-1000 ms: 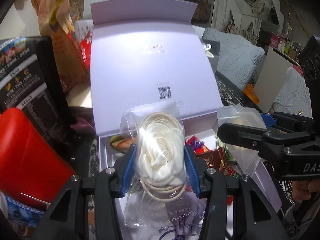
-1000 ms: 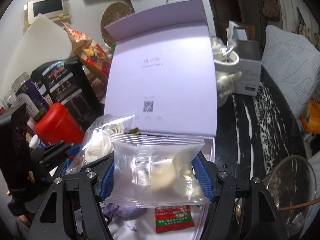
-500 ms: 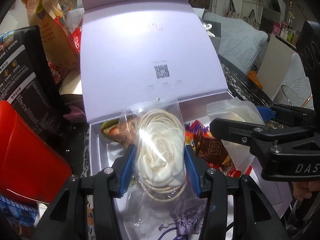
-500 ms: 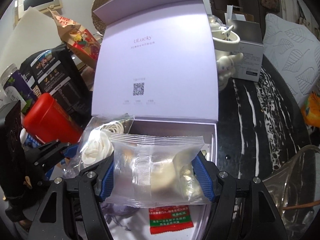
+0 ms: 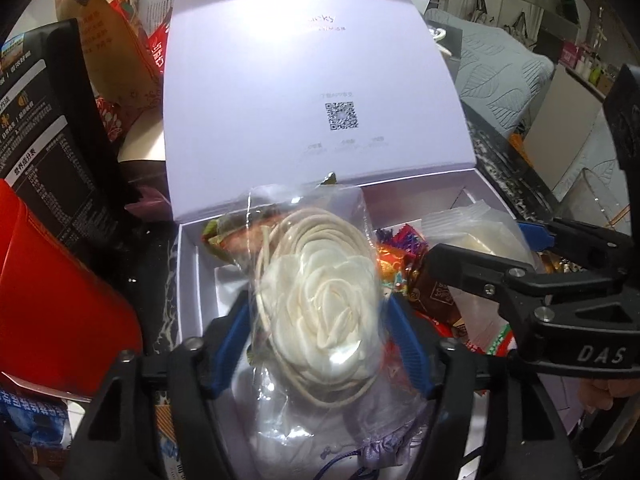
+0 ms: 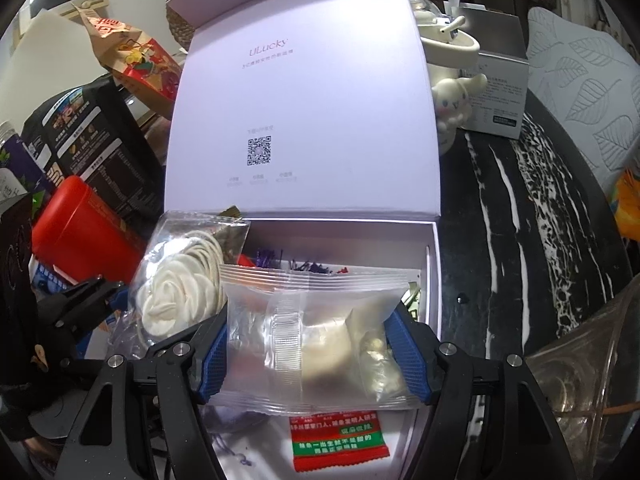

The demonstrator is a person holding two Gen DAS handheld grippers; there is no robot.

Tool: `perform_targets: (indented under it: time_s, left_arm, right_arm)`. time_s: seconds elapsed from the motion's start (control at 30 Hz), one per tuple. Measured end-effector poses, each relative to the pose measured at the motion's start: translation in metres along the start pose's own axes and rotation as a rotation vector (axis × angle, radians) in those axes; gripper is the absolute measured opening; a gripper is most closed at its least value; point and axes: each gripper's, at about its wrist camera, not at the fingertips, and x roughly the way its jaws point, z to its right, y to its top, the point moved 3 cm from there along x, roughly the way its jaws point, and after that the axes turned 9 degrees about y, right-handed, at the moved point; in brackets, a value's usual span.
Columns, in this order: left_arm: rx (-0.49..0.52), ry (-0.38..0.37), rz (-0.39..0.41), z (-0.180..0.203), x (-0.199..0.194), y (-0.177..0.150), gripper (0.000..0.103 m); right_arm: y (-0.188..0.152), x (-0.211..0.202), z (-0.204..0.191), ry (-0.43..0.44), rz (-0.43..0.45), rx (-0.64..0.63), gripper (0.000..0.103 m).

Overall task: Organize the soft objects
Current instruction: 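Lower both clear bags into the box and open both grippers, then withdraw both tools up and away from the lavender box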

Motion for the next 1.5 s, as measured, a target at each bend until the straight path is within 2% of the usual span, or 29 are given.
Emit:
perform_targets:
  time_s: [0.17,0.37,0.67,1.13,1.5]
  left_arm:
    - [0.014,0.019,0.004,0.005,-0.001,-0.002,0.076]
    - [0.018,0.035,0.026,0.008,-0.006,-0.001,0.076]
    - [0.003,0.019,0.117,0.01,-0.033,0.007,0.076]
    - [-0.01,0.092,0.182,-0.003,-0.074,0.004,0.076]
    - [-0.031,0.081,0.279,-0.003,-0.133,0.006,0.076]
  right_arm:
    - [0.001,0.0,-0.002,-0.005,-0.013,0.001,0.073]
    - [0.0,-0.009,-0.007,0.04,-0.008,0.002,0.081]
    - [0.002,-0.035,-0.015,0.018,0.052,-0.052,0.081]
    - [0.004,-0.052,-0.032,0.059,0.091,-0.066,0.081]
    - [0.001,-0.105,-0.06,0.03,0.176,-0.112,0.081]
